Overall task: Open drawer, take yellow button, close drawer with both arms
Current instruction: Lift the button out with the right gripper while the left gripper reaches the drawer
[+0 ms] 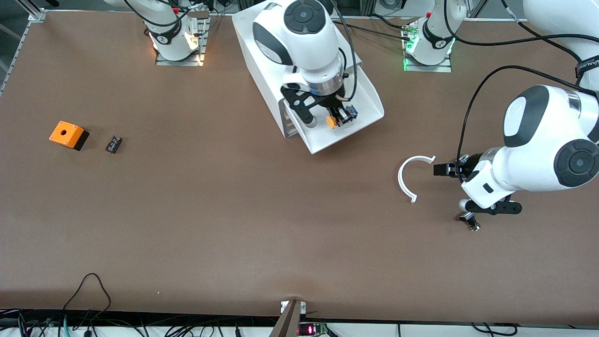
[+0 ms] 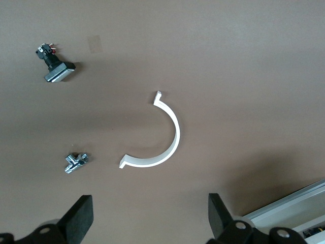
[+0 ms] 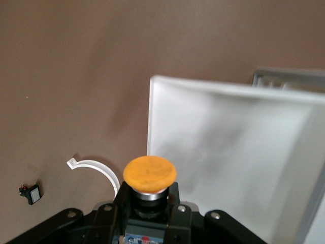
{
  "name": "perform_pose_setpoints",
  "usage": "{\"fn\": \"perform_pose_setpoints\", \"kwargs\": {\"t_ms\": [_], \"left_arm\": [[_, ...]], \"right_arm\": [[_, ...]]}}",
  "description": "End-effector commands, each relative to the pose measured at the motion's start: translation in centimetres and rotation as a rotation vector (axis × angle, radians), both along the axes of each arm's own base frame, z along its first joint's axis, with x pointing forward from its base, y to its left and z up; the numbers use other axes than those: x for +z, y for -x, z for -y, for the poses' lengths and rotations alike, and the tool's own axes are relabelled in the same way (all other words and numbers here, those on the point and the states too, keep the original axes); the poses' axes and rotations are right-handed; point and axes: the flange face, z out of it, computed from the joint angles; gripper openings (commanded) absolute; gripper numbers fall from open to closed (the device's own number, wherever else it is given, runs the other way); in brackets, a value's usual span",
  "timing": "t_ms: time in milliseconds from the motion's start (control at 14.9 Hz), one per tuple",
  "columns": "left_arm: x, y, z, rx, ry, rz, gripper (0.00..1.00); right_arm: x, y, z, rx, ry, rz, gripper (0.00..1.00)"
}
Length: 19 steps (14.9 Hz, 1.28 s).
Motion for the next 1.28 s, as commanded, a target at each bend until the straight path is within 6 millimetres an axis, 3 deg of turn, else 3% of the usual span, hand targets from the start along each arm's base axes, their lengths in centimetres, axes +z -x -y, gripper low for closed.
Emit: {"fn": "perform_pose_setpoints", "kwargs": {"t_ms": [0, 336, 538, 672, 874, 1076, 1210], "left_arm": [[0.4, -0.1, 0.8, 0.068, -0.042, 0.009, 0.99], [-1.1, 1.7, 6.0, 0.165, -0.082, 0.017, 0.98], [-2.6, 3.4, 8.6, 0.292, -0.088, 0.08, 0.98], [-4.0, 5.7, 12.1, 0.325, -0.072, 0.105, 0.98], [-5.8, 8.1, 15.4, 0.36, -0.076, 0.088, 0.98], [-7.0, 9.8, 16.4, 0.366, -0.056, 0.024, 0.98], [-6.4, 10.7, 16.8, 0.405, -0.003, -0.018, 0.98]], "right_arm": [[3.2, -3.0, 5.3, 0.123, 0.015, 0.008, 0.0], [5.7, -9.8, 18.3, 0.438, 0.064, 0.012, 0.0], [5.1, -12.9, 25.8, 0.624, 0.101, -0.005, 0.0], [3.6, -14.8, 30.3, 0.73, 0.124, -0.012, 0.0], [1.2, -17.2, 37.6, 0.884, 0.174, -0.019, 0.0], [-1.8, -18.6, 42.7, 0.984, 0.194, -0.015, 0.0], [-4.1, -19.0, 44.8, 1.017, 0.207, -0.01, 0.0]]}}
